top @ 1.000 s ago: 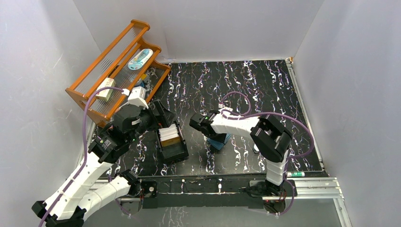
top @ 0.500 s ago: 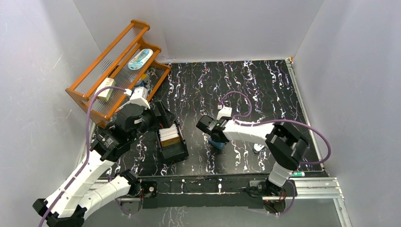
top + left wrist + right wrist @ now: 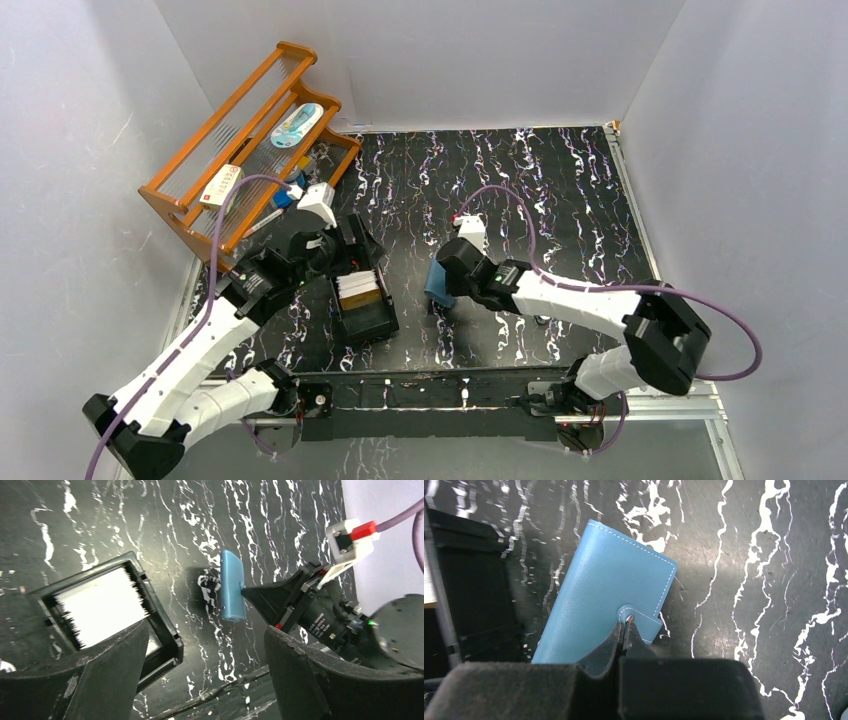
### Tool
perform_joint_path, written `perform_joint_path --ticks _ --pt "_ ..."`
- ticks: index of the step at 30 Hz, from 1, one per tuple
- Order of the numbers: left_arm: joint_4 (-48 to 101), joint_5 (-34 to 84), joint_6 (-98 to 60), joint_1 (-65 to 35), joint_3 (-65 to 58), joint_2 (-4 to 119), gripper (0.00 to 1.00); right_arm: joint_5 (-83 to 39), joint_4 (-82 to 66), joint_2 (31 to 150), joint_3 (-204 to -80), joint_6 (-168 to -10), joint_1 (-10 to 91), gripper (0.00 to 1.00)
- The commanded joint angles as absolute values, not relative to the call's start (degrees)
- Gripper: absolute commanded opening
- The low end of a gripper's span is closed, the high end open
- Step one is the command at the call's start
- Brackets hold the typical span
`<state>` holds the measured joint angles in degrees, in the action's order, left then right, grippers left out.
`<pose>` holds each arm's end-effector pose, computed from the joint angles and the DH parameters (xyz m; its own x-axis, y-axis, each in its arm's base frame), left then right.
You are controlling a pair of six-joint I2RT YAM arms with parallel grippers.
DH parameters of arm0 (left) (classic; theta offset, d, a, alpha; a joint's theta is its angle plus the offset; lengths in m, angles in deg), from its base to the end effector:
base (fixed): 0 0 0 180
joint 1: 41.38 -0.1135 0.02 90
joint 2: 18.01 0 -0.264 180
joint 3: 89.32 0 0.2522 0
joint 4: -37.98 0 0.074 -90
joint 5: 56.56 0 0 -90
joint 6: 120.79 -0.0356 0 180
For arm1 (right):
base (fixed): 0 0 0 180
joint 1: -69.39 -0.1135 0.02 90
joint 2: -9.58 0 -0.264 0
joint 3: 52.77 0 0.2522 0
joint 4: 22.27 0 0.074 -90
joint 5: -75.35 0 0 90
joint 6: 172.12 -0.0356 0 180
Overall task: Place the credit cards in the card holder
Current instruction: Open the card holder at the center of the board.
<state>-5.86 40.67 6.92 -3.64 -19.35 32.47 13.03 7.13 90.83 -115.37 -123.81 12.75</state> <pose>0.1525 -0.1124 0.3562 -0.5739 -0.3231 -0.7525 0.2092 0.8305 -0.5162 0.1729 0.2326 0.2153 -0.6838 0.0325 -0.7290 -0.1528 0.9705 0.1866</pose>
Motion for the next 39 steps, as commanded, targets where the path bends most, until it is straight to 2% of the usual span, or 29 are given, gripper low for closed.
perform_joint_path --ticks 1,10,16,20,22,26,27,33,39 --pt "-1.31 32.13 9.1 -3.41 -20.36 35.17 0.83 11.54 -1.52 83.84 -113.67 -119.64 12.74 0.0" --pt "9.74 20.47 13.25 -3.41 -22.19 44.48 0.83 6.99 -9.62 73.74 -110.93 -117.6 12.72 0.0" --pt "13.83 17.49 14.16 -3.41 -22.41 49.15 0.81 4.17 -10.78 71.25 -110.91 -118.06 12.72 0.0" --pt "15.36 16.83 14.39 -3.41 -22.71 50.44 0.69 3.28 -11.04 70.55 -110.38 -118.11 12.71 0.0" --pt "15.6 16.72 14.47 -3.41 -22.88 50.85 0.58 3.3 -11.58 70.48 -109.75 -118.51 12.75 0.0" --pt "16.69 15.58 14.9 -3.41 -23.55 51.0 0.17 3.1 -11.55 70.55 -108.92 -119.26 12.7 0.0" --pt "16.76 15.2 14.69 -3.41 -23.69 50.7 0.0 5.08 -10.02 70.37 -108.89 -119.53 12.7 0.0" --pt "14.28 19.85 12.62 -3.41 -24.09 47.45 0.0 17.69 2.33 67.98 -108.75 -122.79 13.01 0.0" --pt "14.6 19.64 12.83 -3.41 -23.72 47.2 0.0 15.96 1.94 68.56 -107.45 -123.4 13.77 0.0"
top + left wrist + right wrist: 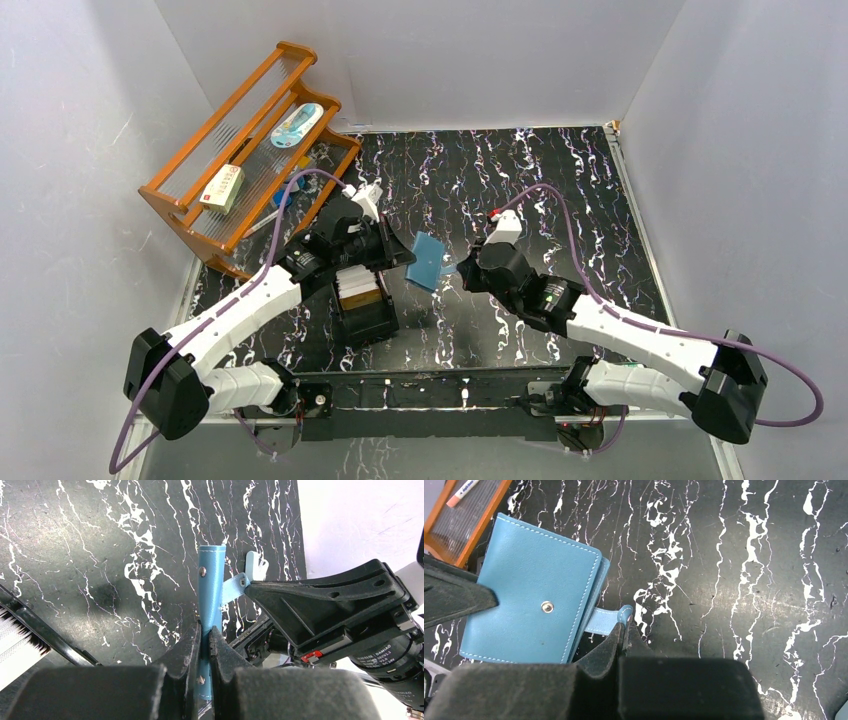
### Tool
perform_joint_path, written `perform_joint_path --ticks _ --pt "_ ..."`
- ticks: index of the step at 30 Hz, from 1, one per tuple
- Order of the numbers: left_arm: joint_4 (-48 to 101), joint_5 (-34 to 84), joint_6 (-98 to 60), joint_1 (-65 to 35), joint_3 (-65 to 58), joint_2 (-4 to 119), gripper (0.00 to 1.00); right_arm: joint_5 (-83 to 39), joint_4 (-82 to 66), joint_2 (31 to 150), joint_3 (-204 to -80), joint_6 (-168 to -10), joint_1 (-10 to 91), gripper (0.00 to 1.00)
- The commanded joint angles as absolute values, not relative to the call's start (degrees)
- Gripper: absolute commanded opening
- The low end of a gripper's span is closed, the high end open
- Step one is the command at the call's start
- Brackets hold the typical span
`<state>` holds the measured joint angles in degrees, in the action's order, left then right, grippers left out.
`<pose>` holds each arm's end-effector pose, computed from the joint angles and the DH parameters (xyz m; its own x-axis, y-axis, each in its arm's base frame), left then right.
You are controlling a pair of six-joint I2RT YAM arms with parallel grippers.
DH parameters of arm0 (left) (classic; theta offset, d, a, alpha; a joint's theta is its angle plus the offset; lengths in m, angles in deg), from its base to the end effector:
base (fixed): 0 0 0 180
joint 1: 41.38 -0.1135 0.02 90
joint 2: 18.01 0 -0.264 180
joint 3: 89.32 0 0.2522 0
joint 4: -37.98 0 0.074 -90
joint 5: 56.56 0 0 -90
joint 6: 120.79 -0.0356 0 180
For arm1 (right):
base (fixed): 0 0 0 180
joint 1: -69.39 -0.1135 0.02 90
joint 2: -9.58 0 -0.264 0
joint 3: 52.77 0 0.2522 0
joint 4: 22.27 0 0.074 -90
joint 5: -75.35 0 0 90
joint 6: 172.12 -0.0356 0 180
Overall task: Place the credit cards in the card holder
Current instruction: Open the card holder at the center of the board.
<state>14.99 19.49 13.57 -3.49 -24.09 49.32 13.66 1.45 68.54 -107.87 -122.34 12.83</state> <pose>0.2067 -0.1717 0.3018 -0.7765 -0.2556 -0.5760 0.3154 0.6338 -0.7063 0.1402 0.1817 0.2739 -0.5196 0.2448 -0.8186 -0.2193 0.8878 0.4047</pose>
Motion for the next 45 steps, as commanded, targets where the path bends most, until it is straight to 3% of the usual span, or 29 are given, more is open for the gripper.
perform_joint_path --ticks 1,2,10,13,18,23,34,36,40,42,43,45 --pt "14.73 19.38 13.13 -3.41 -23.6 47.09 0.0 14.54 1.54 68.86 -107.33 -123.78 13.87 0.0" --pt "14.9 19.18 13.46 -3.41 -23.61 47.05 0.0 12.64 1.15 68.93 -107.35 -124.29 13.87 0.02" --pt "15.68 18.29 12.82 -3.41 -24.37 45.7 0.0 2.88 -5.1 62.93 -106.77 -126.15 13.95 0.6" --pt "16.68 16.33 11.99 -3.41 -24.34 45.65 0.0 -0.99 -8.48 63.12 -104.77 -124.95 16.0 0.7" --pt "16.52 14.25 10.67 -3.41 -24.57 45.37 0.0 -23.37 -17.07 64.3 -101.17 -125.46 27.52 0.75" --pt "17.75 11.98 11.14 -3.41 -24.8 44.98 0.0 -35.22 -21.99 67.48 -99.48 -127.32 33.52 0.7" --pt "21.98 10.43 13.69 -3.41 -26.09 46.79 0.0 -43.85 -28.16 70.06 -92.69 -128.64 37.82 0.46" --pt "22.57 9.79 14.04 -3.41 -26.1 47.43 0.0 -43.69 -28.13 70.21 -92.42 -128.7 38.05 0.35" --pt "21.7 11.71 14.48 -3.41 -26.51 47.96 0.0 -43.0 -27.39 69.42 -92.23 -128.87 38.86 0.02" --pt "21.92 12.44 14.76 -3.41 -27.33 48.07 0.0 -43.08 -25.3 69.15 -92.99 -127.63 39.11 0.0" --pt "22.08 12.93 14.88 -3.41 -27.79 48.21 0.02 -43.0 -23.78 68.84 -93.51 -126.88 39.22 0.0" --pt "20.13 15.48 14.68 -3.41 -27.77 48.98 0.28 -42.6 -21.24 67.62 -94.3 -126.27 39.46 0.0"
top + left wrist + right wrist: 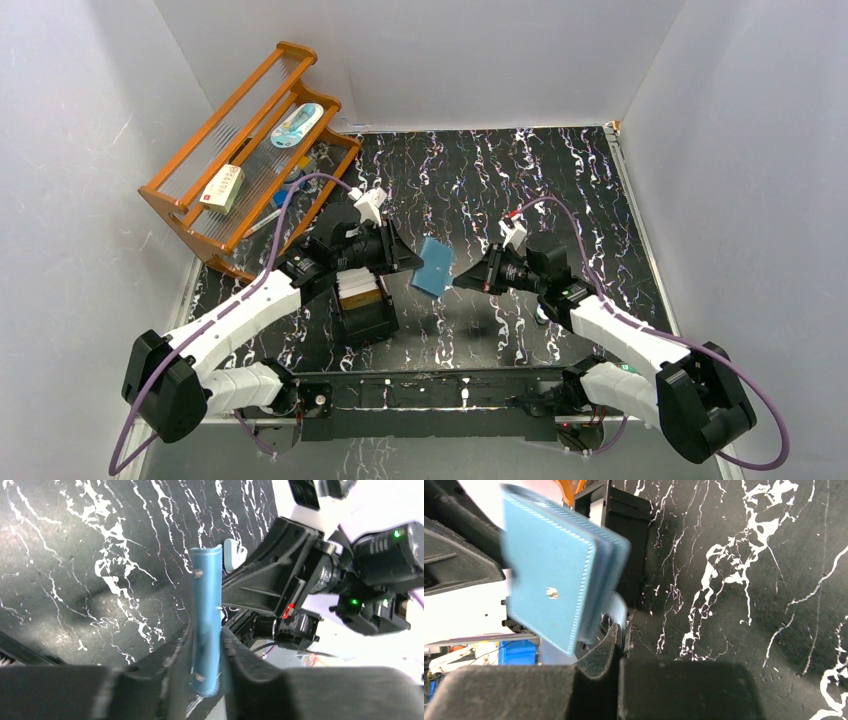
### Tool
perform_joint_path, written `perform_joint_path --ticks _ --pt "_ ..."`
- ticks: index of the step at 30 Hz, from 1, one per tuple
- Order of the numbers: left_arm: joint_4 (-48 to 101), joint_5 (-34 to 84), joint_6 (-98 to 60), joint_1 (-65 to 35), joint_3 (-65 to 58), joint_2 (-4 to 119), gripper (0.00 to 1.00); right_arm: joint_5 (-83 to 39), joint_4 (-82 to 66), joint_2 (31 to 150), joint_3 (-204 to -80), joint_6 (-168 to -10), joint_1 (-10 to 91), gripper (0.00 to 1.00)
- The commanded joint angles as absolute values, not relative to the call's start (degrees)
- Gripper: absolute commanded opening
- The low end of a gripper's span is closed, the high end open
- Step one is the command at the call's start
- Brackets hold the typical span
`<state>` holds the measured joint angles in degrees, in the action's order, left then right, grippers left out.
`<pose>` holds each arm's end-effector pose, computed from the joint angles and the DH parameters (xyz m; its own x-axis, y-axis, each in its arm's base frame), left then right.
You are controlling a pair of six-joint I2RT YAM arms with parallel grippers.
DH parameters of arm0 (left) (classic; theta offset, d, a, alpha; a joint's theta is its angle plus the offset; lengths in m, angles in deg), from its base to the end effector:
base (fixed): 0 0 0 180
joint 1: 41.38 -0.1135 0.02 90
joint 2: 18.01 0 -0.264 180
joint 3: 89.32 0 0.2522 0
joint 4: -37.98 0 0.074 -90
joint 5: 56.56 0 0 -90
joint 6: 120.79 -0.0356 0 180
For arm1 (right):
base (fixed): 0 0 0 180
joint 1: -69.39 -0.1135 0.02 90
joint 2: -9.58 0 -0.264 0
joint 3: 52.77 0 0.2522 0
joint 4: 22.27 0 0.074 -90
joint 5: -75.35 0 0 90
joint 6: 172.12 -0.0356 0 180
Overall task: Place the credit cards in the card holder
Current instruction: Open the card holder at the center of the board.
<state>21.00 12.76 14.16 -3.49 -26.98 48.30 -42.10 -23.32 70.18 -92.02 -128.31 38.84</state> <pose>0.2020 -0.1731 0.2994 -0.7895 -0.2231 -0.5717 0.3915 0.5343 -0.7491 0.1848 0.1282 0.2150 -0.8010 0.2708 -0.5339 -0.3544 0.5042 0.7875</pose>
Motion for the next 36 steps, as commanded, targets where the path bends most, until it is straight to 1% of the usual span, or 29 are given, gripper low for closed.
perform_joint_path --ticks 1,2,3,4,6,9,16,22,24,26,30,36 --pt "17.7 17.88 13.88 -3.42 -26.89 49.56 0.39 -42.24 -20.57 66.88 -94.56 -126.16 39.5 0.0" --pt "14.31 20.44 12.87 -3.41 -25.7 50.36 0.48 -41.93 -19.57 66.43 -94.94 -125.97 39.51 0.0" --pt "11.13 22.66 11.76 -3.41 -24.32 51.07 0.54 -41.75 -18.4 66.43 -95.26 -125.48 39.51 0.0" --pt "8.74 24.53 10.49 -3.41 -23.03 51.65 0.58 -41.69 -17.06 67.06 -95.25 -124.44 39.56 0.0" --pt "5.45 26.86 8.11 -3.41 -21.39 52.15 0.63 -41.98 -15.04 70.16 -94.84 -122.24 39.53 0.0" --pt "3.63 27.92 5.56 -3.41 -20.18 52.16 0.65 -41.45 -7.6 75.77 -97.4 -118.11 39.55 0.0" --pt "2.55 28.7 3.74 -3.41 -21.68 51.26 0.65 -44.96 -9.17 76.84 -101.06 -120.44 39.49 0.0" --pt "1.73 29.52 3.61 -3.41 -21.85 50.29 0.63 -52.53 -21.18 80.64 -100.11 -129.06 38.14 0.0" --pt "1.72 28.99 3.64 -3.41 -21.79 50.56 0.63 -52.99 -20.49 81.06 -100.48 -127.93 37.95 0.0" --pt "2.65 26.46 3.65 -3.41 -21.19 51.43 0.62 -48.49 -13.72 80.79 -101.95 -123.05 38.23 0.0" --pt "3.8 21.89 3.5 -3.41 -19.88 54.56 0.59 -41.16 -4.86 81.49 -101.89 -117.34 40.08 0.01" --pt "3.81 21.81 4.27 -2.45 -18.47 58.01 0.57 -34.96 -2.45 81.43 -99.66 -114.33 42.7 0.02"
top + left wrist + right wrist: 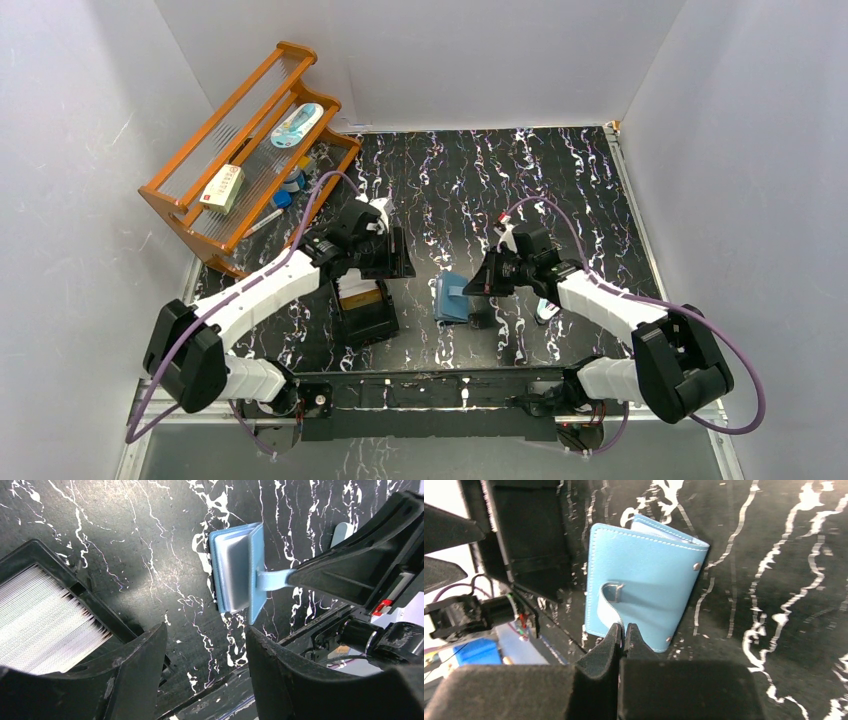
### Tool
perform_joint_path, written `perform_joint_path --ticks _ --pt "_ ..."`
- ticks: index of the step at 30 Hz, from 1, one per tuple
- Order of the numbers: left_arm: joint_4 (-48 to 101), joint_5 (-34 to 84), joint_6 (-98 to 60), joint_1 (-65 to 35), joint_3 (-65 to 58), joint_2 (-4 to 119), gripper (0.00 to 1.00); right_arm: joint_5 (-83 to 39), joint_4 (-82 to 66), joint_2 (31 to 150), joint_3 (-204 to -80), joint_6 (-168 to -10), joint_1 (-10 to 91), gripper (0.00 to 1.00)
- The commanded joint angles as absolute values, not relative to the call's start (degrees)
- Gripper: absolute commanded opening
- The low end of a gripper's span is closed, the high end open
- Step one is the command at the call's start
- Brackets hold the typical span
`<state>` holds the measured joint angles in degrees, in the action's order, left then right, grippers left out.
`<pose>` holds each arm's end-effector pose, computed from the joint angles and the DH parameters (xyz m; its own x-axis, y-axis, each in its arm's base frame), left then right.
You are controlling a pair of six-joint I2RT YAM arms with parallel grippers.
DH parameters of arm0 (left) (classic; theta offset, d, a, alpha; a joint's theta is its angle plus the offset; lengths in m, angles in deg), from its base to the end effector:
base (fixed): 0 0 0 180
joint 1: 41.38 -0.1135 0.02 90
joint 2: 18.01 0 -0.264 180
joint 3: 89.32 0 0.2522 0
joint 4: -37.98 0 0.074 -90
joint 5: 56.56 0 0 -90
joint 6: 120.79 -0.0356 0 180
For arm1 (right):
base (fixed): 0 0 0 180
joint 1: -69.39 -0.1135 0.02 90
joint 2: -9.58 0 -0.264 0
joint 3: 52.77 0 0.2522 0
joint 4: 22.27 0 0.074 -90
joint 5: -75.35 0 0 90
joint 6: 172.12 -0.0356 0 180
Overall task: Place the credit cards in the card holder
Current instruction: Open the card holder at the center of the board.
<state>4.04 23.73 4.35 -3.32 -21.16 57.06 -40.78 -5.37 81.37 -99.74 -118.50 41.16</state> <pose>0.2206 -0.1803 0.2669 -0.8287 -0.0717 -0.5551 0.2826 0.8024 -0.5256 0.2089 0.1299 0.1879 -0.8957 0.1235 -0.4271 -0.2273 0.6984 0.6787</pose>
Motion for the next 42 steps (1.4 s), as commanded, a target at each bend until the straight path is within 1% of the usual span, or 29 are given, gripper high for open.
perform_joint_path --ticks 1,8,12,14,17,21,26,30,33,36,38,42 --pt "3.79 21.88 4.28 -2.1 -18.15 58.42 0.57 -34.36 -2.04 81.58 -99.7 -113.76 43.22 0.03" --pt "4.14 22.11 4.26 -0.64 -15.74 62.17 0.55 -31.45 1.26 81.4 -100.08 -110.6 46.34 0.03" --pt "5.0 20.96 5.87 -0.4 -14.92 63.08 0.55 -35.96 -1.47 81.88 -99.88 -111.04 47.96 0.04" --pt "5.0 21.56 6.62 -0.39 -14.42 62.79 0.55 -39.08 -1.9 82.74 -101.88 -111.97 47.83 0.02" --pt "2.24 26.14 6.58 -0.37 -12.8 61.57 0.56 -42.29 -3.21 83.98 -104.43 -114.5 45.82 0.0" --pt "-2.36 29.45 4.78 -0.87 -9.97 60.67 0.63 -40.81 -1.16 83.39 -108.44 -116.26 40.97 0.0" --pt "-3.99 29.33 5.48 -2.16 -11.67 59.01 0.63 -45.16 -5.95 81.3 -109.7 -121.38 39.42 0.0" --pt "-4.13 28.96 5.71 -2.27 -11.99 59.17 0.61 -48.58 -11.39 81.0 -107.37 -124.14 39.82 0.0" --pt "-4.1 28.86 4.93 -2.27 -12.17 59.88 0.59 -47.23 -10.26 81.85 -105.09 -122.38 41.15 0.0" --pt "-2.66 24.1 3.08 -2.27 -12.49 61.73 0.58 -47.24 -11.48 82.36 -101.11 -120.81 44.01 0.02" --pt "-2.49 21.06 2.11 -2.22 -11.99 63.91 0.58 -49.43 -12.17 83.31 -99.49 -118.81 46.95 0.04" --pt "-2.41 19.21 1.42 -1.96 -11.21 66.55 0.6 -53.92 -13.42 85.53 -97.97 -115.59 51.72 0.07"
